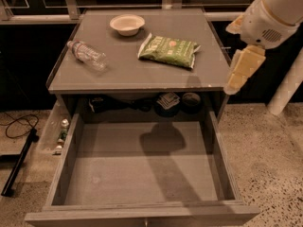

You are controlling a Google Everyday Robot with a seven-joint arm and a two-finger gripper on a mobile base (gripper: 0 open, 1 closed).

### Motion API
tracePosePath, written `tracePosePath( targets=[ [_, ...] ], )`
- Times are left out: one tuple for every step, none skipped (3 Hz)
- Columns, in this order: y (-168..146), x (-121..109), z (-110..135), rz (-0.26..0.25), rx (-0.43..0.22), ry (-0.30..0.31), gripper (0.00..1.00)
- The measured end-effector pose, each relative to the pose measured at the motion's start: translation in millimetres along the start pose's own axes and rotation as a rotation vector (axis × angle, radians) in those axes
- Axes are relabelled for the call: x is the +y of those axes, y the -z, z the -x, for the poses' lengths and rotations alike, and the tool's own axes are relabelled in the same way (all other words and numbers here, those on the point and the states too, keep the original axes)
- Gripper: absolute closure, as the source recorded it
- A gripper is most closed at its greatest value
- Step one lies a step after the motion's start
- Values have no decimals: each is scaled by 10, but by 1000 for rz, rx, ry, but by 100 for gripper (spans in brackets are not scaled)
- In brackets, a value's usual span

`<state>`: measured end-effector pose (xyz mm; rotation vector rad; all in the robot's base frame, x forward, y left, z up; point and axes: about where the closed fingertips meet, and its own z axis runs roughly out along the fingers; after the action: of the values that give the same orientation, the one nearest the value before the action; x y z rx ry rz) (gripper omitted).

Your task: Place green jalapeno chip bag into top drawer

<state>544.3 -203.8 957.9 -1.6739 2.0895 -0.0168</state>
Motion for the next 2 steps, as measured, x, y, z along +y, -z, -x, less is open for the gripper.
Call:
tracePosePath(
  targets=[
    [-313, -492, 95, 25, -98, -1, 0],
    [-315, -494, 96, 25, -99, -1, 0]
  ],
)
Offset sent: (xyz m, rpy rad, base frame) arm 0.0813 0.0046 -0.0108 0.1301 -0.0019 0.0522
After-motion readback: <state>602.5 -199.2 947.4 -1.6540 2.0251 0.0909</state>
